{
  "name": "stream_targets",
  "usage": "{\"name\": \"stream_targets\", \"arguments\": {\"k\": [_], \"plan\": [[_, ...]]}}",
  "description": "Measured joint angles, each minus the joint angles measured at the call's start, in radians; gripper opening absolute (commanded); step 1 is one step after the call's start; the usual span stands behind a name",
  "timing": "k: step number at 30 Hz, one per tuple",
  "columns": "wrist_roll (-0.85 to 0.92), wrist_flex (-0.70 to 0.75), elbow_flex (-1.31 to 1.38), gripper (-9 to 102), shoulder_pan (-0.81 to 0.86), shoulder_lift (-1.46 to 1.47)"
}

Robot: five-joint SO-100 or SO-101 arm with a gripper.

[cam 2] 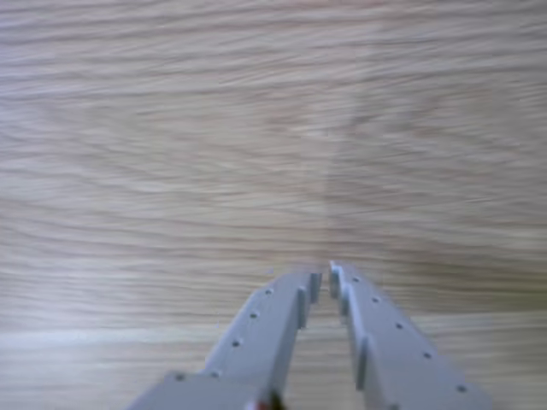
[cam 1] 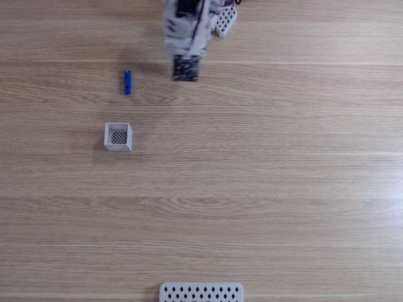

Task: Grasp a peg and put it in the crate.

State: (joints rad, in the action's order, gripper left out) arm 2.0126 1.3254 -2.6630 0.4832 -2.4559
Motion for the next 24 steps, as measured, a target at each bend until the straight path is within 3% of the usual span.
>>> {"name": "stream_targets", "arguments": {"k": [6, 10, 16, 24], "plan": [[0.428, -0.011, 0.288, 0, 0.393, 0.357], [0.563, -0.011, 0.399, 4, 0.54, 0.508], [0.594, -0.014, 0.474, 16, 0.548, 0.601], [0.594, -0.02, 0.502, 21, 0.462, 0.657]]}}
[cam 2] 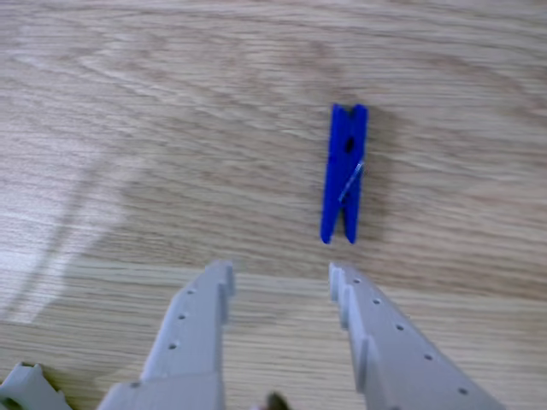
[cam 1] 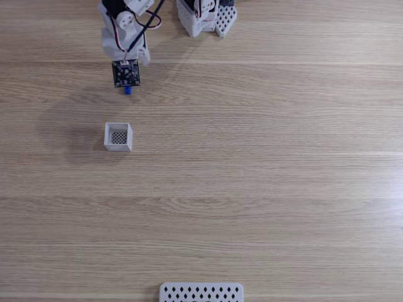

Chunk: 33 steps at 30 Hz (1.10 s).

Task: Grasp a peg and put it in the crate.

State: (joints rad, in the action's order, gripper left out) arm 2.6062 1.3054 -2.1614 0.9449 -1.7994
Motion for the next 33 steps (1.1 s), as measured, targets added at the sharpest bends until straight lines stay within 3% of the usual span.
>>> {"name": "stream_targets", "arguments": {"k": [14, 33], "plan": [[0.002, -0.259, 0.005, 21, -0.021, 0.144], [0.012, -0.212, 0.009, 21, -0.005, 0.147]]}}
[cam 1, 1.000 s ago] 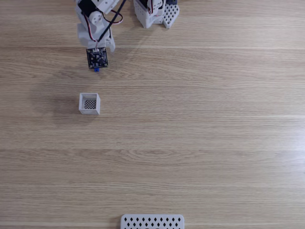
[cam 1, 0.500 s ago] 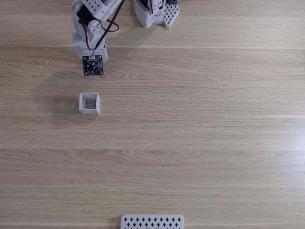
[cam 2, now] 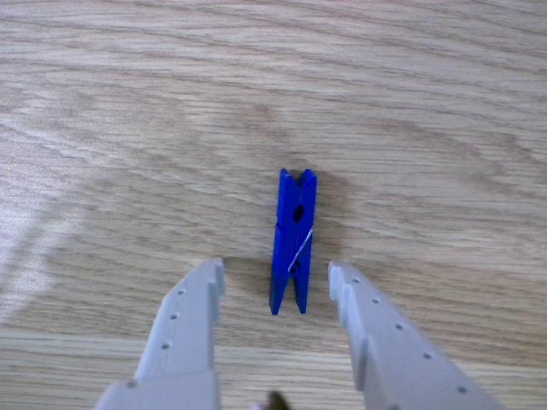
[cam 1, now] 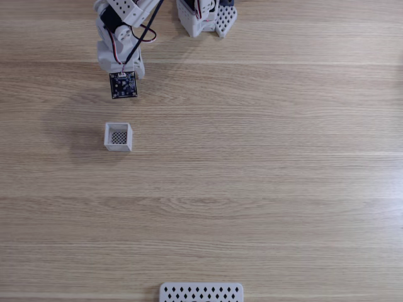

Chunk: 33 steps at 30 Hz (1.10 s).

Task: Grasp a peg and put it in the crate.

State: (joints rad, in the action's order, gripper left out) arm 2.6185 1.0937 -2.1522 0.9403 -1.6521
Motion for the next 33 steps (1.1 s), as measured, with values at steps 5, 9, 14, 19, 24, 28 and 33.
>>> {"name": "stream_targets", "arguments": {"k": [5, 9, 14, 19, 24, 28, 33], "plan": [[0.0, 0.011, 0.0, 11, 0.0, 0.0], [0.0, 0.011, 0.0, -3, 0.0, 0.002], [0.0, 0.011, 0.0, 0, 0.0, 0.002], [0.0, 0.011, 0.0, -1, 0.0, 0.002], [-0.008, -0.107, 0.0, -1, 0.0, 0.002], [-0.127, -0.321, -0.002, -1, -0.017, -0.009], [-0.468, -0.67, -0.032, -1, -0.097, -0.037]]}}
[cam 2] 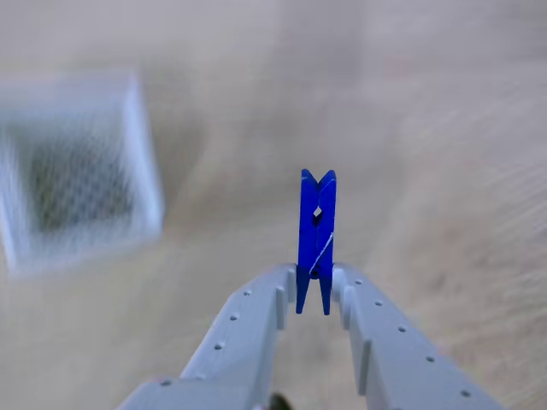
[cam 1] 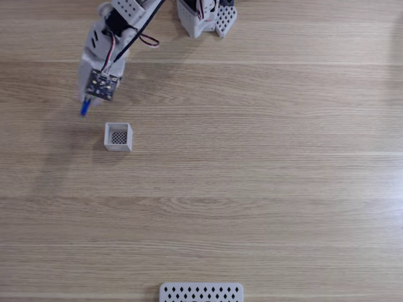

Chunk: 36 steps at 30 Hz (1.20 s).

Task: Grasp a peg and put it in the crate.

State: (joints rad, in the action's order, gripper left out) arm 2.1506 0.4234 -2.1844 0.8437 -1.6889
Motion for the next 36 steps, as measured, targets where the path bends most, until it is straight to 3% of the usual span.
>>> {"name": "stream_targets", "arguments": {"k": [5, 9, 17, 28, 36], "plan": [[-0.391, -0.259, -0.081, -1, -0.101, -0.048], [-0.561, -0.382, -0.19, -1, -0.178, -0.106], [-0.612, -0.538, -0.408, -1, -0.242, -0.181], [-0.612, -0.612, -0.42, 0, -0.252, -0.112], [-0.614, -0.612, -0.42, 21, -0.252, -0.11]]}}
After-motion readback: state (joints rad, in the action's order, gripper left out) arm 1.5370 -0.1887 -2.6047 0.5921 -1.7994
